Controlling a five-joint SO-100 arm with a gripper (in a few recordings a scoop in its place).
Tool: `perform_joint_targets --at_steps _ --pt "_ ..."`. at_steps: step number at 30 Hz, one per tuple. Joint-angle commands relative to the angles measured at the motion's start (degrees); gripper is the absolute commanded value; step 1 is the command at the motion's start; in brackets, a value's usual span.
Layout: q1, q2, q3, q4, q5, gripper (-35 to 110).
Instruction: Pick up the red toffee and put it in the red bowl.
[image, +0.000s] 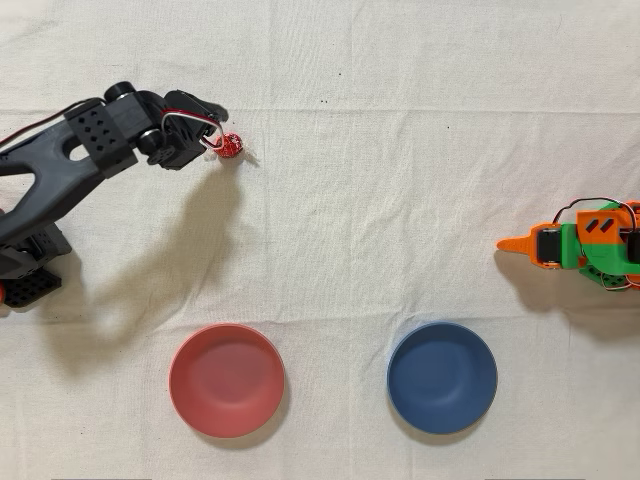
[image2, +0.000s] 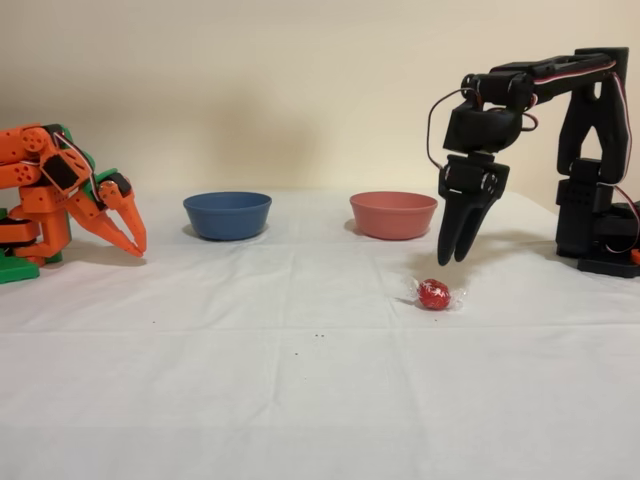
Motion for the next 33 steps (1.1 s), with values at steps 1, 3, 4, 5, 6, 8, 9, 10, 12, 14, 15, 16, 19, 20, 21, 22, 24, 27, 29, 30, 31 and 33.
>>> perform_joint_targets --at_steps 1,3,4,5,6,8,9,10,12,14,15,16,19,20,21,22,24,27,29,30,31,33 --pt "0.00 3.52 0.44 -0.09 -1.76 32" --pt "0.09 3.78 1.14 -0.79 -2.46 33" --pt "0.09 3.96 1.67 -1.23 -2.72 33" --pt "0.09 4.04 2.20 -1.85 -2.99 33" --pt "0.18 4.04 2.72 -2.46 -3.16 33" --pt "0.62 4.31 3.96 -3.87 -3.34 33" --pt "0.79 4.39 4.66 -4.57 -3.43 33" --pt "1.05 4.48 5.27 -5.27 -3.52 33" --pt "1.58 4.57 6.59 -6.68 -3.60 33" --pt "2.11 4.48 7.65 -8.09 -3.78 33" --pt "2.29 4.39 8.09 -8.79 -3.96 33" --pt "2.55 4.22 8.53 -9.40 -4.04 33" --pt "3.25 3.60 8.96 -10.81 -4.39 33" --pt "3.52 3.34 8.96 -11.16 -4.48 33" --pt "3.87 2.99 8.96 -11.43 -4.66 33" --pt "4.22 2.64 8.88 -11.78 -4.75 33" --pt "4.57 1.85 8.88 -12.57 -4.92 33" --pt "4.75 0.88 8.61 -13.36 -4.75 33" --pt "4.66 0.09 8.09 -13.62 -4.13 33" --pt "4.48 -0.26 7.82 -13.71 -3.78 33" --pt "4.39 -0.70 7.47 -13.71 -3.43 33" --pt "4.31 -1.41 6.94 -13.71 -2.81 33"
